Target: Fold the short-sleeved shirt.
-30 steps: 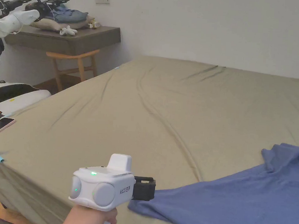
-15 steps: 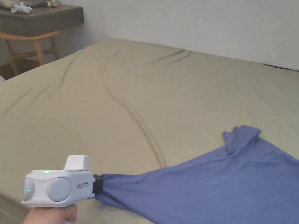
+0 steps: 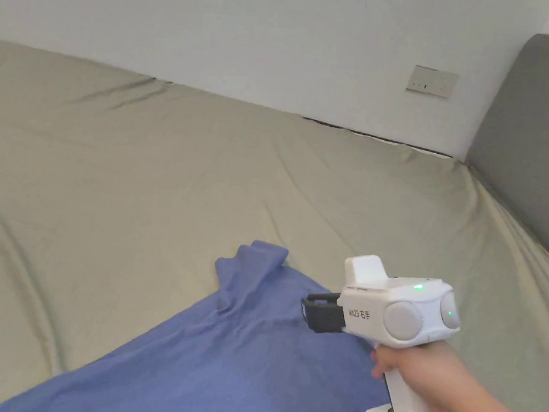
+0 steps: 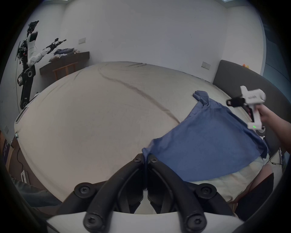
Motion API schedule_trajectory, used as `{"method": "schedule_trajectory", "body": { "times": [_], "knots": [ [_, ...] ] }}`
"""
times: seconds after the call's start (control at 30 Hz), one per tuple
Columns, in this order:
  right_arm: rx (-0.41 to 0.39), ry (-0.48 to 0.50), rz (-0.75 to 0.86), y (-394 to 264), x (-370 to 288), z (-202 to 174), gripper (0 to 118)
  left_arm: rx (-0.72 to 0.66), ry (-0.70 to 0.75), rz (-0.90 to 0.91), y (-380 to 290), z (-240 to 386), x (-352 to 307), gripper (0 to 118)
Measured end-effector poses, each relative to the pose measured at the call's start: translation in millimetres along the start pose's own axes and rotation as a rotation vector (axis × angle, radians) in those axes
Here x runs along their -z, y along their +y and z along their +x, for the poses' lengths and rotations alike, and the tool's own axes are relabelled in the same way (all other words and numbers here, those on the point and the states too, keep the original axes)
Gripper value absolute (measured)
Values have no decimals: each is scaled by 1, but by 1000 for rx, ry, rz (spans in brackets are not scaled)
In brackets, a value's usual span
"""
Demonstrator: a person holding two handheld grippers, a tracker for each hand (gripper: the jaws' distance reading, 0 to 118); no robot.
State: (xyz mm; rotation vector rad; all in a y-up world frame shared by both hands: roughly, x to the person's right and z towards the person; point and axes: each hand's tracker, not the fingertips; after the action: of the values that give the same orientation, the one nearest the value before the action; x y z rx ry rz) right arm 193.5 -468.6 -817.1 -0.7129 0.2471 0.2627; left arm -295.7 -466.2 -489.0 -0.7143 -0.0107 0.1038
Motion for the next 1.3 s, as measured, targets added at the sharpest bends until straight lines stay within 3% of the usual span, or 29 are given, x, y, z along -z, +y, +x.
{"method": "schedule_trajectory", "body": {
  "times": [0.1, 0.13, 0.2, 0.23, 0.3, 0.37, 0.47, 0.53, 0.73, 0.83, 1.0, 1.07, 1.13, 1.2, 1.3],
  "knots": [
    [112, -47, -42, 6, 44, 21, 89, -4, -13, -21, 2, -3, 13, 1],
    [160, -41, -62, 4, 55, 26, 76, -3, -9, -23, 2, -3, 17, 1],
    [194, -13, -114, -6, 66, 30, 22, 10, 6, -45, 4, -4, 26, 1],
    [182, 12, -140, -11, 69, 30, 11, 5, 0, -49, 5, -4, 28, 1],
    [126, -1, -58, -17, 58, 24, 10, 4, -7, -49, 7, -5, 30, 1],
    [162, 33, -85, -18, 48, 22, 4, 11, -7, -42, 9, -4, 28, 1],
    [133, -37, -26, -12, 16, 21, 3, 1, 5, -14, 15, -5, 21, 1],
    [169, -29, 15, -3, -15, 27, 3, -3, 10, 16, 25, -7, 12, 1],
    [80, -67, 186, 36, -152, 37, 3, -90, -4, 169, 78, -19, -31, 1],
    [103, -103, 310, 50, -233, 54, 3, -1, 2, 267, 117, -4, -56, 1],
    [72, -249, 484, 63, -351, 78, 3, -4, 10, 402, 199, 13, -93, 1],
    [137, -262, 504, 61, -386, 89, 3, 17, 17, 471, 234, 20, -111, 1],
    [134, -295, 577, 62, -417, 98, 3, 57, 4, 533, 265, 30, -127, 1],
    [214, -284, 567, 59, -437, 103, 3, 111, 6, 591, 290, 43, -146, 1],
    [166, -338, 631, 63, -457, 105, 3, 108, -14, 619, 322, 58, -161, 0]
  ]
}}
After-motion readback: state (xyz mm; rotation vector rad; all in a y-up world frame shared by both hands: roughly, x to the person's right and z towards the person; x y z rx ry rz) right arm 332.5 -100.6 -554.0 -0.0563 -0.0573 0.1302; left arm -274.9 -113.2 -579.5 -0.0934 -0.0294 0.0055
